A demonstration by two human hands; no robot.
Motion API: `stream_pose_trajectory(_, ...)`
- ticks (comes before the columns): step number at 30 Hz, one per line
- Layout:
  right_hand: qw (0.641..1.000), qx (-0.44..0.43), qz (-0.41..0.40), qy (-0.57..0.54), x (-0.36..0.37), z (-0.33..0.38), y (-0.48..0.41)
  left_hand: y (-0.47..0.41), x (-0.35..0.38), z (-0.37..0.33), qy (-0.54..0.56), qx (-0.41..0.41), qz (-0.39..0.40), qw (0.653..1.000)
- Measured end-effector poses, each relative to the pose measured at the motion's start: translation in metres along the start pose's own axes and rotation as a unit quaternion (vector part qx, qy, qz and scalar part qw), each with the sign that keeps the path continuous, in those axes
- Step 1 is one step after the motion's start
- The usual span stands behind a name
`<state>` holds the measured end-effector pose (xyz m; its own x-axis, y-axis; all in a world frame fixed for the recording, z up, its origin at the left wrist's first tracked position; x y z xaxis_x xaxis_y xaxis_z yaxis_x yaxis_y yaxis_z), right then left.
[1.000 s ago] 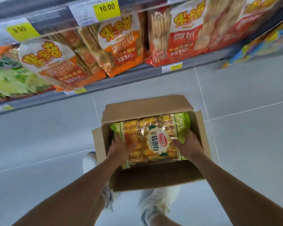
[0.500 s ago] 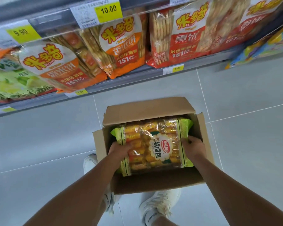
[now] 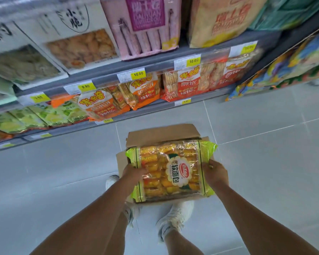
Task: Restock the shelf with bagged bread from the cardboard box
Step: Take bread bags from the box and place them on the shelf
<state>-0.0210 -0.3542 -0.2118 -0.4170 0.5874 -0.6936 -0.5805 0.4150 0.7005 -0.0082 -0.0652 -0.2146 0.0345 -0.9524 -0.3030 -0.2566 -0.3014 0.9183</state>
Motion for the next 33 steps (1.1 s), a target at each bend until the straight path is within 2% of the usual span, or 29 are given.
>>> stream_pose_trajectory(10,0.997,-0.022,-0.039,-0.055,-0.143,0.041,0.121,0.177,-0.067,-0.076,0.05,0.057,0.037,0.996)
stream_pose_trajectory(13,0.995,-0.041,-0.051,-0.074,-0.193,0.056,0.16,0.236,-0.094,-0.103,0.079,0.1,0.045,0.991)
stream_pose_trajectory(21,0.97,-0.162,-0.112,-0.142,-0.344,0.104,0.271,0.404,-0.168,-0.171,0.131,0.198,0.091,0.967)
stream_pose_trajectory(23,0.961,-0.191,-0.134,-0.149,-0.379,0.112,0.297,0.438,-0.182,-0.186,0.147,0.207,0.124,0.959)
stream_pose_trajectory(28,0.931,-0.26,-0.195,-0.167,-0.459,0.138,0.356,0.523,-0.212,-0.224,0.146,0.319,0.182,0.919)
stream_pose_trajectory(33,0.901,-0.31,-0.209,-0.221,-0.489,0.149,0.382,0.573,-0.231,-0.238,0.173,0.398,0.248,0.866)
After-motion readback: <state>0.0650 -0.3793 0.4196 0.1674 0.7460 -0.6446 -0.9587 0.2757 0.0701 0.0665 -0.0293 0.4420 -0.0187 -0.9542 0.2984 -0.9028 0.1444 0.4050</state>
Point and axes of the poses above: each hand's wrist, its own y-axis away from the middle knuckle, its own x-axis out of the palm, z = x × y, the point moved 1 cm from there along -y, towards the middle knuckle, and after that the axes turned 14 degrees about y, right-handed, at the moved point
